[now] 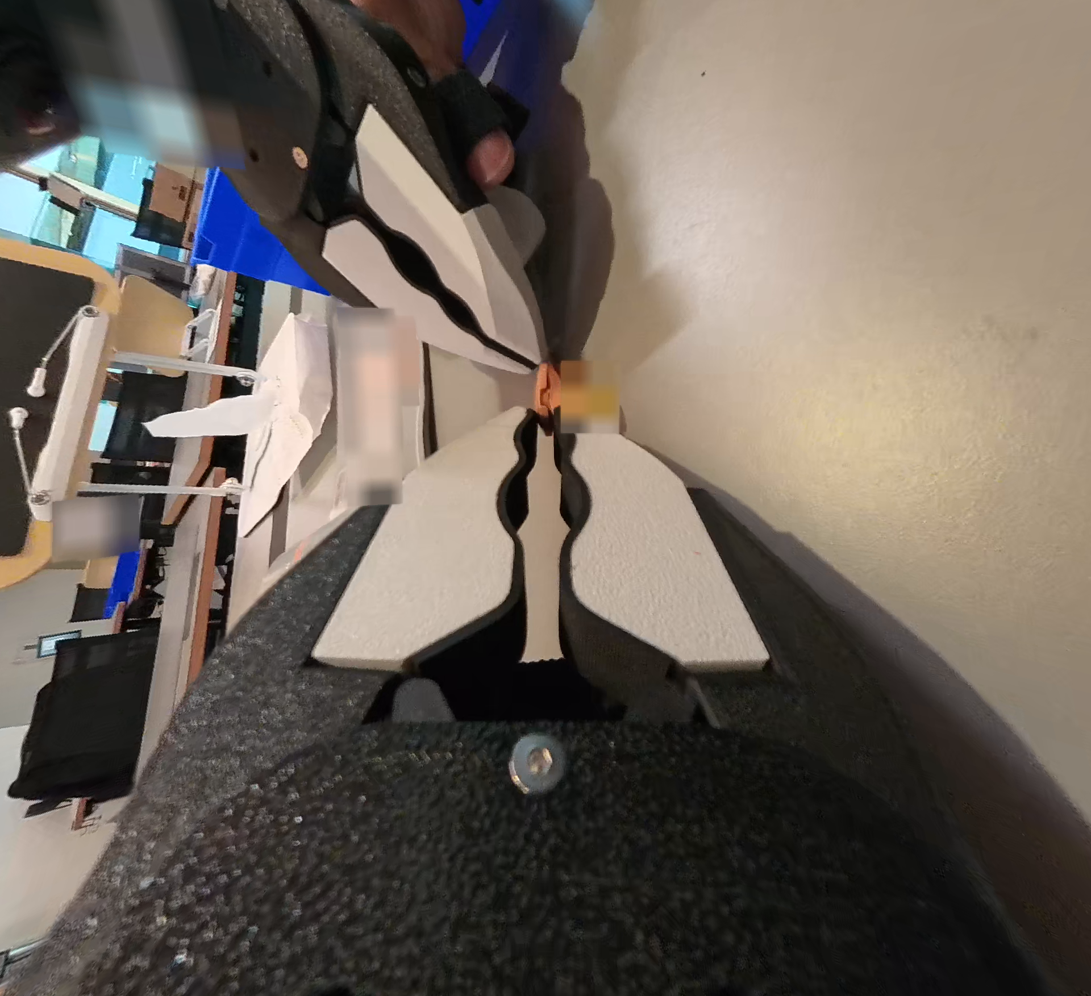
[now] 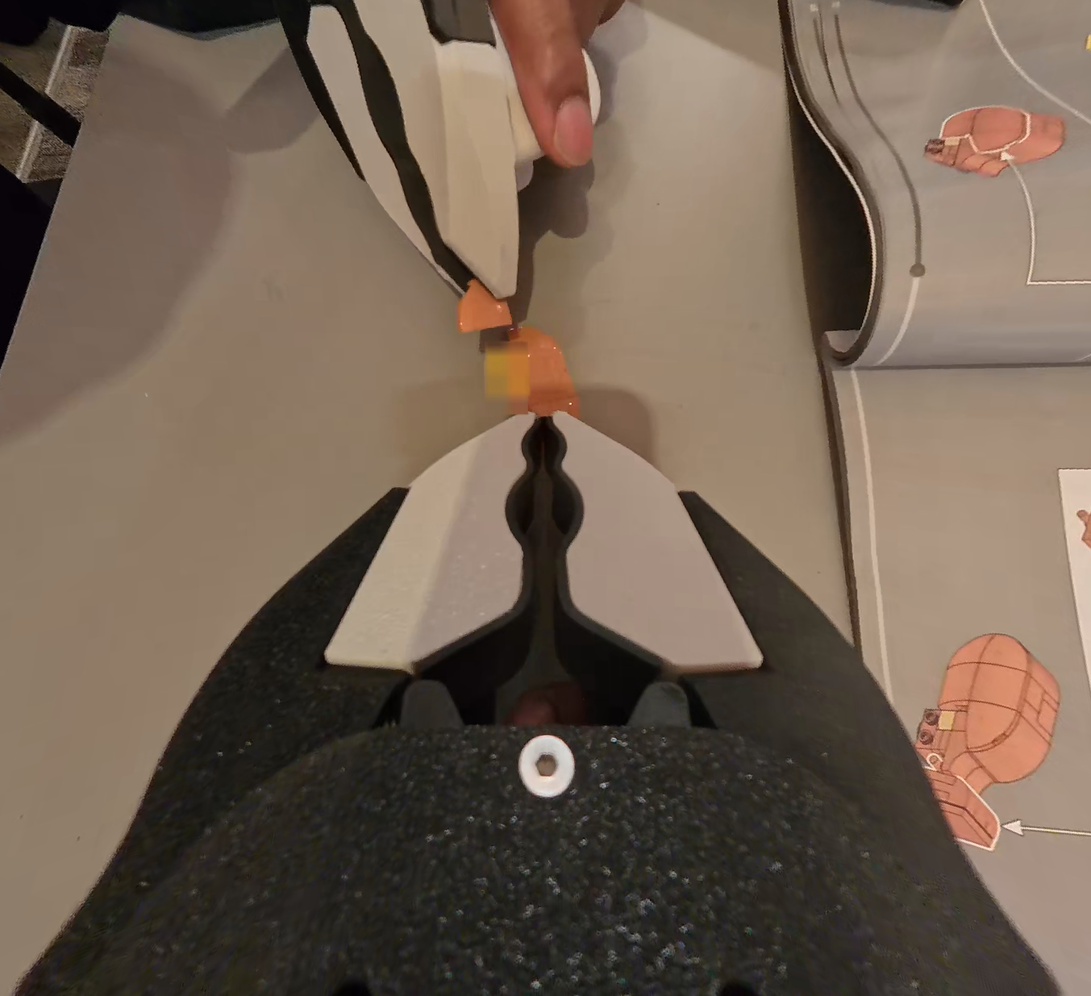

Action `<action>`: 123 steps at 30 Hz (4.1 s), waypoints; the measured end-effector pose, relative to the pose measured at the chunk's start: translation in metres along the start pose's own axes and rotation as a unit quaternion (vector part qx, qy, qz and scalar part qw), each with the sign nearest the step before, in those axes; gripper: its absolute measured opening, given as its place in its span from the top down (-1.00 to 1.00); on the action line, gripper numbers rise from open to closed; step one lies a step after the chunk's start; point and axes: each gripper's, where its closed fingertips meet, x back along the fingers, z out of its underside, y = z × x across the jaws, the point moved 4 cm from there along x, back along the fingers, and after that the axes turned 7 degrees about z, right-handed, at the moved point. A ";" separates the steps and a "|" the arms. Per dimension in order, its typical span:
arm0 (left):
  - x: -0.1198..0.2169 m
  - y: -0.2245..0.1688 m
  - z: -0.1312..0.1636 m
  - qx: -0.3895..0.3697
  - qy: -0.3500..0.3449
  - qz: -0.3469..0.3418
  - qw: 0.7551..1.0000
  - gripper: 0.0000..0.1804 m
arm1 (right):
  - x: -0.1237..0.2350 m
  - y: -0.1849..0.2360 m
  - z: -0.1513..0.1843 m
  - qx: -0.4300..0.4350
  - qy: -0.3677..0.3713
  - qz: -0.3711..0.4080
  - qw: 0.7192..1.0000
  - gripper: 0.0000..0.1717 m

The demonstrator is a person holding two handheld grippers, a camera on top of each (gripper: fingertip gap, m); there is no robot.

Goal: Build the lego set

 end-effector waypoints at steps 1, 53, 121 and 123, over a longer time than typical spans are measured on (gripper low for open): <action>0.000 0.000 0.000 0.000 -0.001 0.000 1.000 0.94 | 0.000 0.000 0.000 0.000 -0.001 0.000 1.000 1.00; 0.008 0.003 -0.003 0.001 -0.005 0.001 1.000 0.94 | -0.016 0.004 -0.012 0.089 0.081 -0.042 0.992 0.73; 0.012 0.017 -0.011 -0.138 0.069 -0.121 0.981 0.95 | 0.004 -0.007 -0.035 -0.119 -0.047 -0.140 0.982 0.73; 0.012 0.018 -0.010 -0.130 0.068 -0.120 0.982 0.95 | 0.004 -0.007 -0.036 -0.119 -0.049 -0.138 0.982 0.73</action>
